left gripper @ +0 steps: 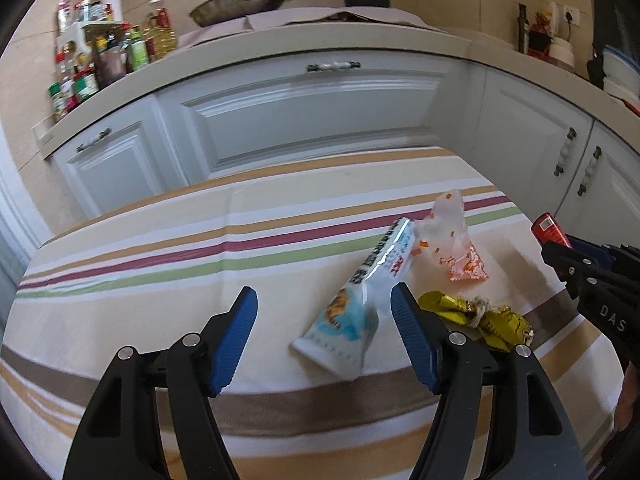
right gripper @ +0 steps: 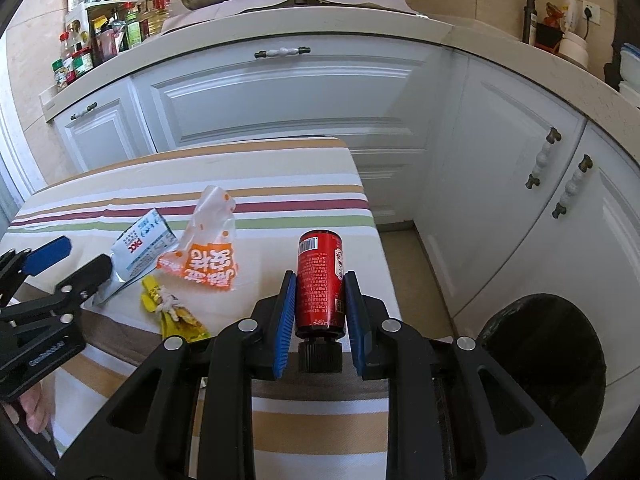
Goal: Collect trash
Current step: 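Grasp the white tube with the left tool while the right tool holds the red can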
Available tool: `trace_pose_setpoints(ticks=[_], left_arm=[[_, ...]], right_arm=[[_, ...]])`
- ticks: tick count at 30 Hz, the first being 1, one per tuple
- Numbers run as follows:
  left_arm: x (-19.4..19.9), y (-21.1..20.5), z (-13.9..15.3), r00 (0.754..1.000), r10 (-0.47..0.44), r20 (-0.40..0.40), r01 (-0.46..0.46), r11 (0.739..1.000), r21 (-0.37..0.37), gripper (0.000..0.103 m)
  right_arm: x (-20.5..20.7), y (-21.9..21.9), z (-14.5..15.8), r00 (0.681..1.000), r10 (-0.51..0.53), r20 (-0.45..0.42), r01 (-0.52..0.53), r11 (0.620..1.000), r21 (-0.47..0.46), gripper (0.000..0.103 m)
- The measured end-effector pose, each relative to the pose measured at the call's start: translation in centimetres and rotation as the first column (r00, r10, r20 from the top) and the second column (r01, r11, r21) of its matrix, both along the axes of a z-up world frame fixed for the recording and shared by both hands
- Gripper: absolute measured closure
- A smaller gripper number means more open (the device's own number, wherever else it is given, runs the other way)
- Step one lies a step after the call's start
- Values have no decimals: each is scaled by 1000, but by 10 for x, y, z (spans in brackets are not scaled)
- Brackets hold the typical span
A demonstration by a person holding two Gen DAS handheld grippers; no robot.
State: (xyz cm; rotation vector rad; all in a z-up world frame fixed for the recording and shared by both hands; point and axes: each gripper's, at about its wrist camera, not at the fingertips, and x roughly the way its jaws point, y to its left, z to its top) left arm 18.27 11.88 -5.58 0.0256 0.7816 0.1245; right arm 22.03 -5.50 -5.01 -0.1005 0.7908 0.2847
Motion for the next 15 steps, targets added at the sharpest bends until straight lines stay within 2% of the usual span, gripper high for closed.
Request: trace_pose_setpoints(ticks=[5,9,10,14,15], left_arm=[[14,-7,-7,999,-43,-32,43,999,15,35],[17,-8,-10,997,-61,-48,61,998,-8,36],[18,-8,-11,997,-63,-50,62,998,-11,39],[19,-8,-15,993,-83,-81,81,996,-24,64],[19,-8,-15,993,-87,-82,85,996,-25,64]], right_arm=[[2,-3,1,1000,-5,3,5,1000,4,80],[2,-3,1,1000,-3,2,3,1000,5,80],[2,-3,1,1000,-3,3,3,1000,5,80],[1,-3,1,1000,-2,5,2,1000,8,80],[1,-3,1,1000,-1,5,1,1000,8,80]])
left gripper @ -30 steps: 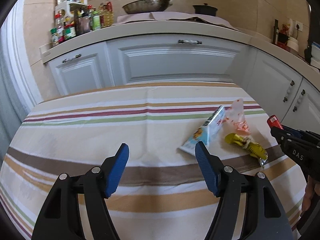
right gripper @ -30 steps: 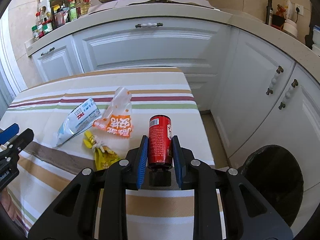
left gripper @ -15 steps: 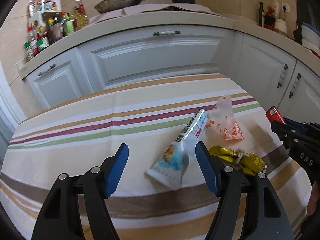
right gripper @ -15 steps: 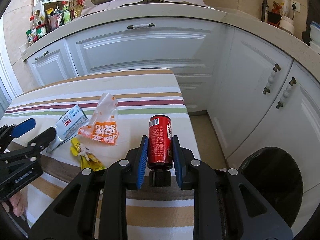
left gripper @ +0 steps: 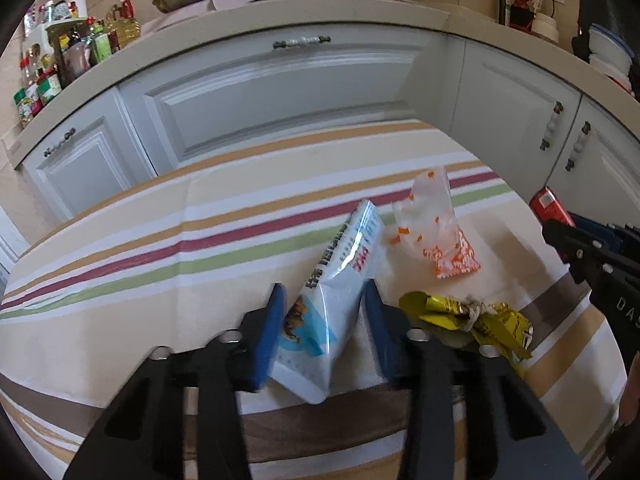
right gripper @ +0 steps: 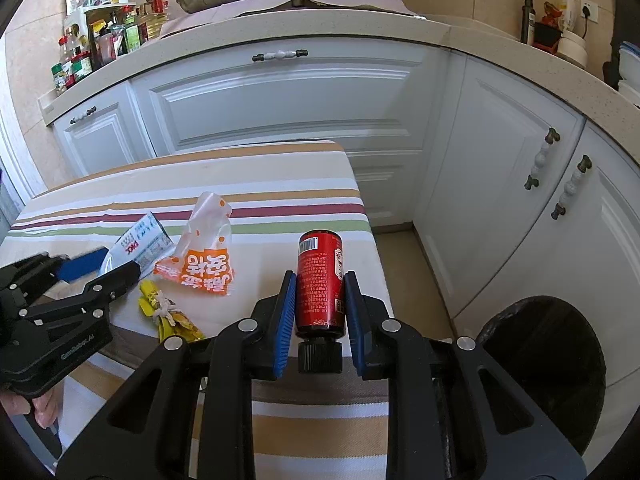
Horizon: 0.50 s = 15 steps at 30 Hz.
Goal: Collect trash
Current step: 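Grasp the white tube with the left tool while the right tool holds the red can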
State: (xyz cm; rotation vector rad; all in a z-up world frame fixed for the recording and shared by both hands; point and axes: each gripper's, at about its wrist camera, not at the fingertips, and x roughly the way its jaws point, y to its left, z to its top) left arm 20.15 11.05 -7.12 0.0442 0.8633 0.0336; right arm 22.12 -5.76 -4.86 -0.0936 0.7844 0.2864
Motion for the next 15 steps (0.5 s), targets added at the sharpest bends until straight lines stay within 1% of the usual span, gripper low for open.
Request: trace_pose_setpoints(ticks=[5,11,15], left_arm=[[-5,-2,2,1000,0,13,-1,1000,10,70],[-22,-3,11,998,34,51,-35,999,15,71],[-38,-3,21,996,54,73,-54,999,-7,71]], right_arm=[[-6,0,3,1000,1,7,-1,1000,4,80],[-18,-5,10,1000,-5,25,5,1000,18,80],[-30,-10,17,999,-12,38,11,1000,29,80]])
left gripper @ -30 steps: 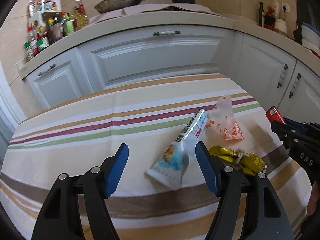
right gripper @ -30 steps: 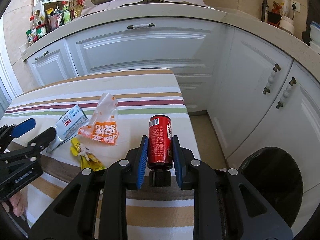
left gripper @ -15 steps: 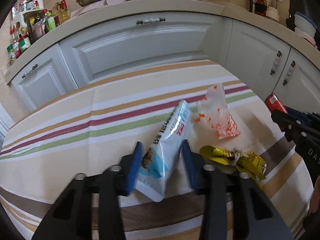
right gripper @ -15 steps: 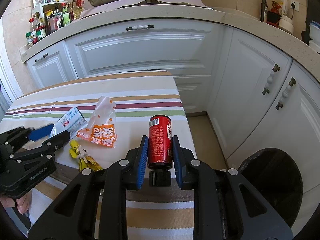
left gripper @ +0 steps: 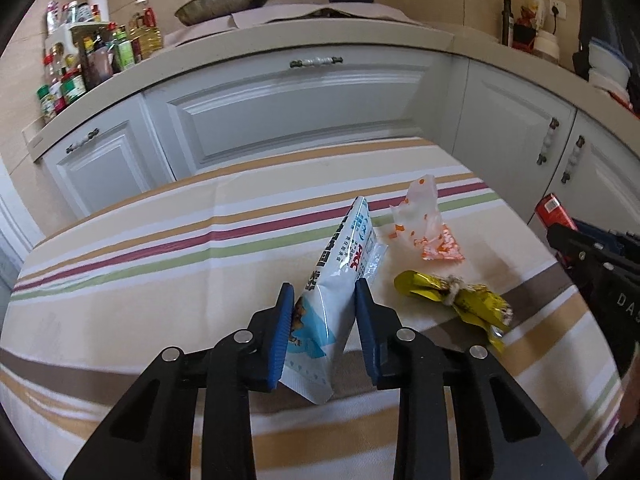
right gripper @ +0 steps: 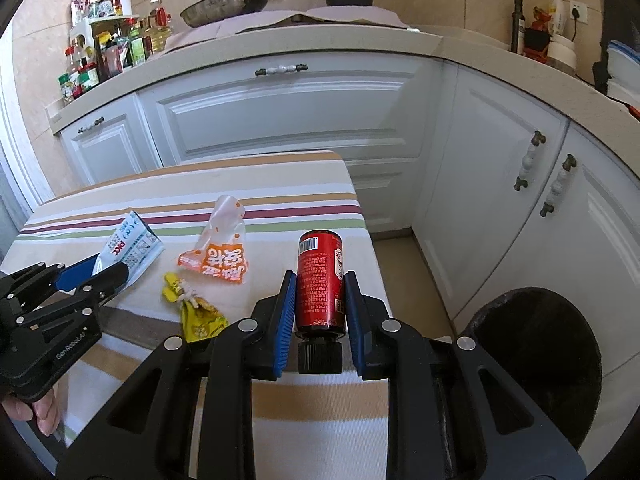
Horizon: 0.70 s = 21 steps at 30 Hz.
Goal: Collect trash
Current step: 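Grasp the white tube with the left tool while the right tool holds the red can, then carry the red can and white tube over the bin and release both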
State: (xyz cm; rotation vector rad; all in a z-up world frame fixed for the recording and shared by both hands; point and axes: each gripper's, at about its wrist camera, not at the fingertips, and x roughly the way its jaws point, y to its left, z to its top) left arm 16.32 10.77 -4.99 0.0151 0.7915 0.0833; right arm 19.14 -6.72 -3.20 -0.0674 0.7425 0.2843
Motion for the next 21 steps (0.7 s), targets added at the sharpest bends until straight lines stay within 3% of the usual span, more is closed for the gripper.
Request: trace_pose_setpoints(ticks=[21], left_arm=[[-77,-29,41,995,11,95,-6,999,-51,72]], right_arm=[[-88,-38,33,997,-33,70,29,998,52,80]])
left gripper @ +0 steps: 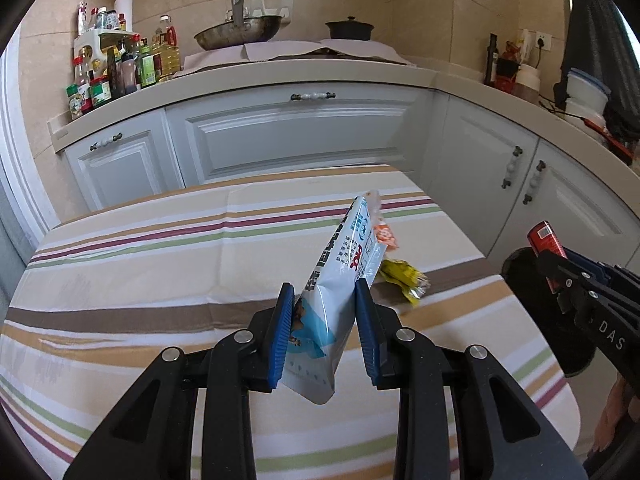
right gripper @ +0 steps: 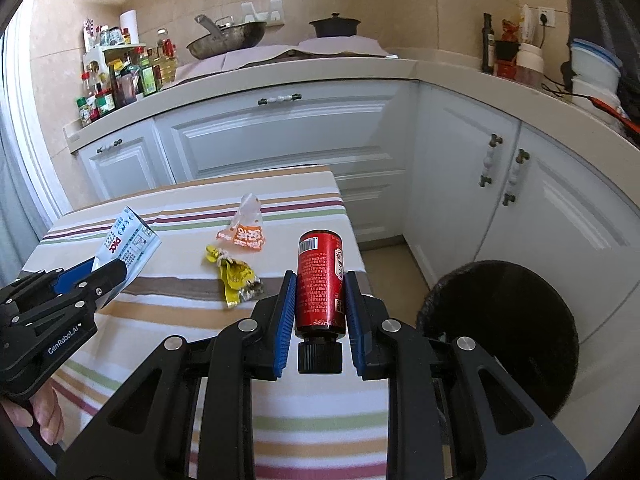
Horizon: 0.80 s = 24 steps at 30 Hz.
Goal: Collect trash
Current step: 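Carry the red can and white tube over the bin and release both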
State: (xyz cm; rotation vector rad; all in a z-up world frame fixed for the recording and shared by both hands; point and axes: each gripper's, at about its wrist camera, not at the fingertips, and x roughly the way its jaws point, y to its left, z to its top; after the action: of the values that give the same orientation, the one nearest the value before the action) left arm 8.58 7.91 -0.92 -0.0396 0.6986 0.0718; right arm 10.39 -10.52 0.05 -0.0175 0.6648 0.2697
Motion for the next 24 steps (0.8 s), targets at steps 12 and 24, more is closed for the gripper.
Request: trace_pose_setpoints(ticks=[12,24], left_arm=[[-16,-54,10,994,-103,34,103,995,-10,71],[-15,-115,20,974,-213,70,216,976,-27,71]], right_arm=[[-33,-56,9,993,-115,35,115,993,5,80],[-46,-123,15,964,-256,70,255,967,11,80]])
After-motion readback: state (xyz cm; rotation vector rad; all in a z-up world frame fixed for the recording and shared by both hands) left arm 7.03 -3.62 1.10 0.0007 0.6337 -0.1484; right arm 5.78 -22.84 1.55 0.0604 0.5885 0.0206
